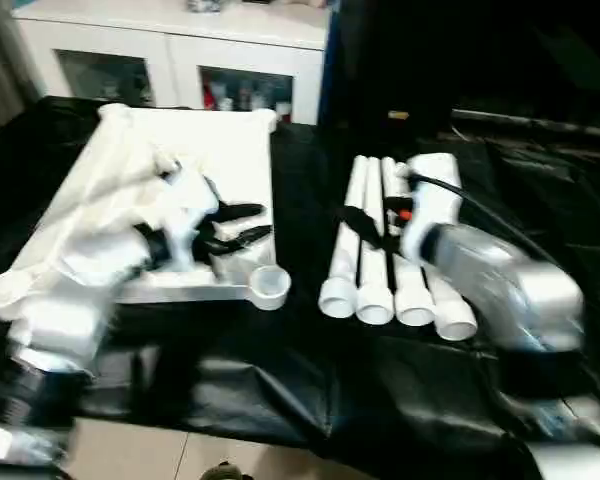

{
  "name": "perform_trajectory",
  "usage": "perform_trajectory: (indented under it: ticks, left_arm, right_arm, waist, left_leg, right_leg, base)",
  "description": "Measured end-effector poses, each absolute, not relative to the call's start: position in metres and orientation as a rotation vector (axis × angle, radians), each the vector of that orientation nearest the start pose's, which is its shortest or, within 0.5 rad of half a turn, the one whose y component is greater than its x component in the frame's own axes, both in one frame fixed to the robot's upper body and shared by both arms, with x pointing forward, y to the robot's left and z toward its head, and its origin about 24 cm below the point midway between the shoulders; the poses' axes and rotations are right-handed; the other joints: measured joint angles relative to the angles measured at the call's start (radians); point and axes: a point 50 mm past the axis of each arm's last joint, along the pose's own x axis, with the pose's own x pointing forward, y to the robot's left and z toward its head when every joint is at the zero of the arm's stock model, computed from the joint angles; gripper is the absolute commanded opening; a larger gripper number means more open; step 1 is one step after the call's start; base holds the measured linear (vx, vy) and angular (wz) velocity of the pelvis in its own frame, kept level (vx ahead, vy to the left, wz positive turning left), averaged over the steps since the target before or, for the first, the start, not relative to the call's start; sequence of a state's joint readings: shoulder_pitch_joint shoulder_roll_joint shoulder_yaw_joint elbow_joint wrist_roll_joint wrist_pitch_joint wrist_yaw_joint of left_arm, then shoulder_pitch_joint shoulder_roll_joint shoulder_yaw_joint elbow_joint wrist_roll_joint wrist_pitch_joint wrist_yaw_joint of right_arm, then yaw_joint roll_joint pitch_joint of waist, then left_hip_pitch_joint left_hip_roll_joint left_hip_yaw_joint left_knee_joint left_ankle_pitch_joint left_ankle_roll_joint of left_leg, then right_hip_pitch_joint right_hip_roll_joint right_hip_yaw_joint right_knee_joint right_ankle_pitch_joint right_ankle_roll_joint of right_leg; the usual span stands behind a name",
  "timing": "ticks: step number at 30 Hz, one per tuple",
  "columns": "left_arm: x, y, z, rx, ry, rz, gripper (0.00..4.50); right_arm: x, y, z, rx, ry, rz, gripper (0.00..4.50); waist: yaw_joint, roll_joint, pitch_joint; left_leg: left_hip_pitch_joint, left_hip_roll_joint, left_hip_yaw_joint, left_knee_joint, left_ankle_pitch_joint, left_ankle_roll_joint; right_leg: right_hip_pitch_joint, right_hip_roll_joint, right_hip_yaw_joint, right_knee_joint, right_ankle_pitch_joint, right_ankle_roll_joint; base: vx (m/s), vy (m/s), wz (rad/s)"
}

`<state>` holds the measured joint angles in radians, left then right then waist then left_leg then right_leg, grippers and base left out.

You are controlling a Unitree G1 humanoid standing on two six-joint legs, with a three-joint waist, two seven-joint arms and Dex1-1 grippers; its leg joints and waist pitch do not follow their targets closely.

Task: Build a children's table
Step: Move table base

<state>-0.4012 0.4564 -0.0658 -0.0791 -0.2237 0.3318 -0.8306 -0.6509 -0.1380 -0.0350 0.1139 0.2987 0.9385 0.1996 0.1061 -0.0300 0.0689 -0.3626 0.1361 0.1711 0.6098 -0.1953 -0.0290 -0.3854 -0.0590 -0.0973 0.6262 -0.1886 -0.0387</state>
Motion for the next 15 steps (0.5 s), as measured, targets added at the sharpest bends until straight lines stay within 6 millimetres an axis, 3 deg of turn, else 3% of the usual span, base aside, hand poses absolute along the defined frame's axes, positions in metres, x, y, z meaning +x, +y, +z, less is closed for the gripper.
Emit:
perform_trajectory:
  ticks: [3, 8, 15]
  left_arm:
    - [0.293, 0.148, 0.144, 0.321, -0.001, -0.95, 1.64]
    - [0.287, 0.165, 0.145, 0.438, 0.088, -0.968, 1.64]
    - [0.278, 0.174, 0.155, 0.538, 0.137, -1.029, 1.64]
  right_arm:
    - [0.352, -0.103, 0.121, 0.098, 0.485, 0.365, 4.42]
    - [0.362, -0.094, 0.113, 0.08, 0.573, 0.308, 4.42]
    - [0.372, -0.08, 0.108, 0.111, 0.632, 0.312, 4.42]
  waist:
    - [-0.007, 0.0, 0.0]
    - [-0.017, -0.002, 0.001]
    - [-0.021, -0.004, 0.004]
  left_leg:
    - [-0.002, 0.0, 0.0, -0.001, 0.001, -0.002]
    - [-0.006, 0.0, 0.0, -0.001, 0.002, -0.003]
    - [-0.007, 0.0, 0.002, -0.001, 0.002, -0.003]
  right_leg:
    - [-0.002, 0.0, 0.0, 0.0, 0.0, 0.0]
    - [-0.006, 0.0, 0.0, 0.0, 0.0, 0.0]
    - [-0.009, 0.0, 0.001, 0.0, 0.001, -0.002]
  base:
    - [0.0, 0.0, 0.0]
    - [0.0, 0.0, 0.0]
    - [0.0, 0.0, 0.0]
